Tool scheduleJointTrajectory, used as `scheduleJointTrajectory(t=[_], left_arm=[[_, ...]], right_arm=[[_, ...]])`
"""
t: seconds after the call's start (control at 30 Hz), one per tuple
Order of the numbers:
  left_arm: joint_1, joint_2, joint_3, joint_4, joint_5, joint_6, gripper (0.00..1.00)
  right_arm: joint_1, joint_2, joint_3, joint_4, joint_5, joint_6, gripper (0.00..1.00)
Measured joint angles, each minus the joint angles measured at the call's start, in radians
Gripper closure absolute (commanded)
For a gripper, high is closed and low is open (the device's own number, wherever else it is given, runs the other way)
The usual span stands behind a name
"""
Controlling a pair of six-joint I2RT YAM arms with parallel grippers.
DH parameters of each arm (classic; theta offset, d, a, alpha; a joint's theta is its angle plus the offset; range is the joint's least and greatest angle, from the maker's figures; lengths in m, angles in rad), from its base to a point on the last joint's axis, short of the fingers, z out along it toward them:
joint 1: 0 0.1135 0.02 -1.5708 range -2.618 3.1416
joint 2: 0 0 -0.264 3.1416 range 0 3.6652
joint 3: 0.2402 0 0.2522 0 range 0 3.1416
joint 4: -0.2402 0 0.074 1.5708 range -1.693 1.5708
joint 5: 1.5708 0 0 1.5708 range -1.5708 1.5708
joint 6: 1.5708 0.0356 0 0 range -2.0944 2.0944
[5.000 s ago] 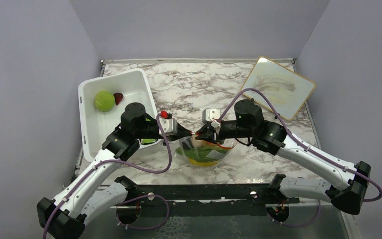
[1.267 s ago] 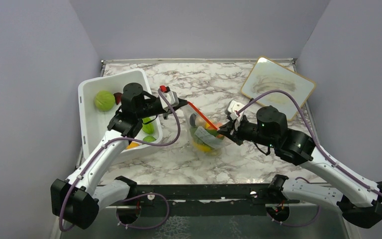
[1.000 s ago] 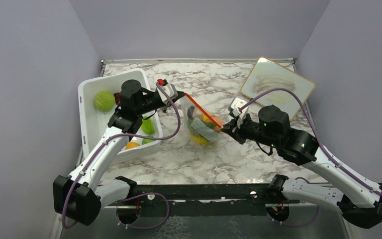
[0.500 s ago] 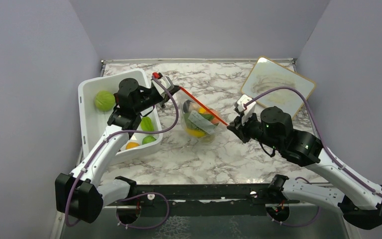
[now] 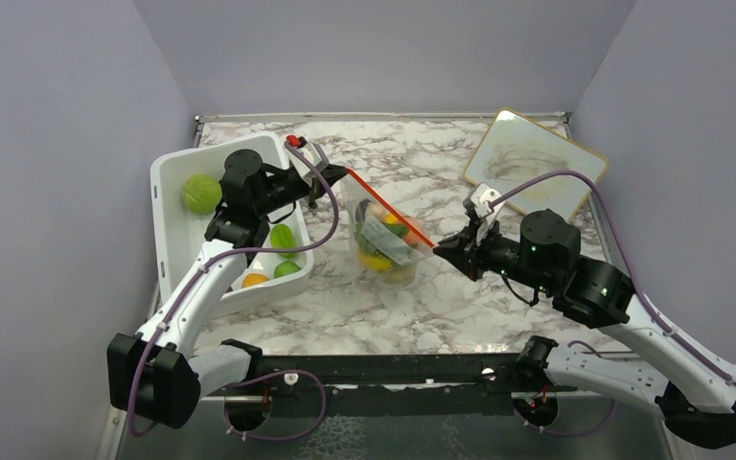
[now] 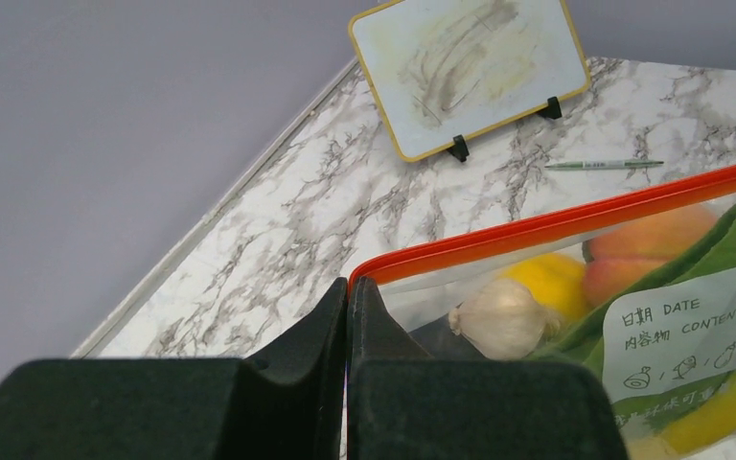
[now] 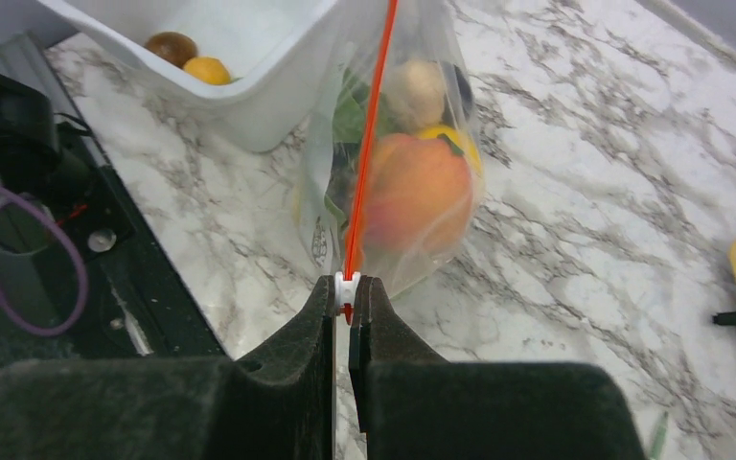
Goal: Place the food in the zip-top bag and seal the zipper
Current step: Zip the zipper food storage bag at the center of the board, then place the zipper food storage bag at the center of the board.
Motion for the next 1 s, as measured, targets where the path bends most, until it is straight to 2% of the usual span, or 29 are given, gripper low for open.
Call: scheduleJointTrajectory(t=[0.13, 0.27, 0.47, 0.63, 0.77, 1.0], left_arm=[[0.001, -0.013, -0.01, 0.006, 0.004, -0.03, 1.0], [0.002, -0.014, -0.01, -0.005, -0.014, -0.053, 1.0], [0.003, 0.057, 0.013, -0.061, -0.045, -0.068, 1.0], [0.003, 0.152, 0.059, -0.079, -0.06, -0.066, 0.82], [0.009, 0.212, 0.083, -0.009, -0.072, -0.087, 0.69], [0.02, 0.287, 0.22, 0.076, -0.095, -0.163, 0.58]], right_arm=[[0.0, -0.014, -0.017, 0.026, -0.077, 0.06, 0.99], [0.0, 0.0, -0.048, 0.04, -0.09, 0.125, 0.99], [0.0, 0.101, -0.127, 0.058, 0.012, 0.208, 0.99], [-0.001, 0.163, -0.172, 0.113, 0.147, 0.237, 0.99], [-0.008, 0.199, -0.2, 0.154, 0.286, 0.245, 0.99], [-0.097, 0.278, -0.2, 0.173, 0.415, 0.261, 0.97]])
